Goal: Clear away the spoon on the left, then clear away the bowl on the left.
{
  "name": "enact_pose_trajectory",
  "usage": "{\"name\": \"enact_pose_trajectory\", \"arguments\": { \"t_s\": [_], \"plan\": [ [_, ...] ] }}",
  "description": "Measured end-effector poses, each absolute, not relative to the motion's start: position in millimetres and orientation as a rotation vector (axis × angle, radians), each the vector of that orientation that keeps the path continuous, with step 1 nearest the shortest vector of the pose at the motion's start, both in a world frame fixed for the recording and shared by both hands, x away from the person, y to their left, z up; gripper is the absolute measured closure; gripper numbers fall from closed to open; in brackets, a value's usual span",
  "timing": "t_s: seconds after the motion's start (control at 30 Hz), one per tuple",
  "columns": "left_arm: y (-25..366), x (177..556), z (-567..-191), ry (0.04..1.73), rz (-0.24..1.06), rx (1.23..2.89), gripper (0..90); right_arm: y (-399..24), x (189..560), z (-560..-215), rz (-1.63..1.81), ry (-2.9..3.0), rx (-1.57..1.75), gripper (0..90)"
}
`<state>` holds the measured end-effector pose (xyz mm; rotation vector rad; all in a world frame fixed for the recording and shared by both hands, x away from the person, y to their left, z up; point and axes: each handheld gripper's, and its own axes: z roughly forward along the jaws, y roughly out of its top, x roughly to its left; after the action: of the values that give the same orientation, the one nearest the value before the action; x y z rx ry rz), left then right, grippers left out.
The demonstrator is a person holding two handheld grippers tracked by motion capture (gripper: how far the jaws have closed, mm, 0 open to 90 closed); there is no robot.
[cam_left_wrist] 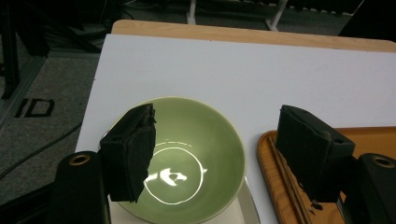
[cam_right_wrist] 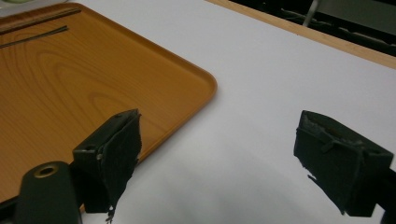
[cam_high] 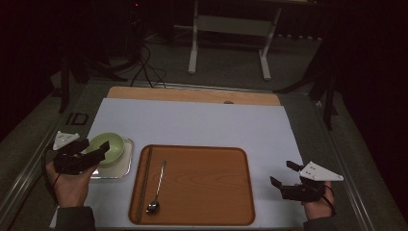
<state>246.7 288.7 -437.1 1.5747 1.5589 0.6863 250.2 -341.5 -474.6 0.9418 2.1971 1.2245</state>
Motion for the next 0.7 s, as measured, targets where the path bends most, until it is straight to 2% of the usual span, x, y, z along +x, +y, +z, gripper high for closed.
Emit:
{"name": "enact_pose_trajectory", "arguments": {
  "t_s": [0.7],
  "plan": [
    [309.2, 247.6, -456.1, 1.617, 0.68, 1.533, 28.1, -342.0, 249.9, -474.7, 1.232, 2.2, 0.932, 14.5]
  ]
}}
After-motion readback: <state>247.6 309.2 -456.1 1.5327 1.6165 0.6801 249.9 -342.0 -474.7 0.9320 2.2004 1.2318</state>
